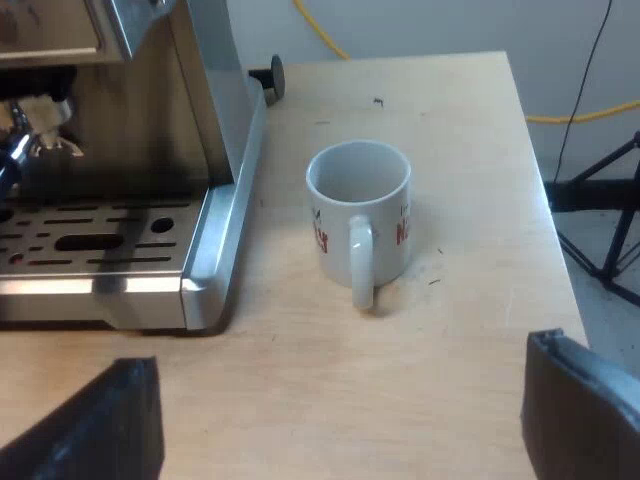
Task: Pour the beans into the coffee machine
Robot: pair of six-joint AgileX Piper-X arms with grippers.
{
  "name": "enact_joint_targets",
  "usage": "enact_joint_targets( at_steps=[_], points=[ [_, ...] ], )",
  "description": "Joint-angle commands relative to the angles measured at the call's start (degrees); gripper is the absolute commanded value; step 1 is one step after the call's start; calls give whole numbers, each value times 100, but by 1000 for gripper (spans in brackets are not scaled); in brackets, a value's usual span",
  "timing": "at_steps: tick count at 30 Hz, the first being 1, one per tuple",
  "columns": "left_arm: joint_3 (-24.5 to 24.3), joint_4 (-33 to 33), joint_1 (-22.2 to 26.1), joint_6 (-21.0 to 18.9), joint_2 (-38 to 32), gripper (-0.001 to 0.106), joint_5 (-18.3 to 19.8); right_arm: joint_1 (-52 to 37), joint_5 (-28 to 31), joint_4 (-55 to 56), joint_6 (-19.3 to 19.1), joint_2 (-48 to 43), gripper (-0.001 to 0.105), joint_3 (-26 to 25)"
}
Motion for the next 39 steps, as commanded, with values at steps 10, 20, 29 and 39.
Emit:
enact_joint_targets(
  at_steps=[10,20,29,39],
  points=[
    [-55,815,-18,-63,-237,66,-158,-25,11,-719,-2,-265,79,636],
    [572,-134,-18,-63,-237,66,-578,-25,11,-1251,240,-265,79,1544],
    [1199,-447,-18,-63,-237,66,-578,-25,11,-1245,240,-265,79,1985],
    [1275,-585,-18,-50,-237,66,-578,-25,1,-1074,240,-255,79,2106]
  ],
)
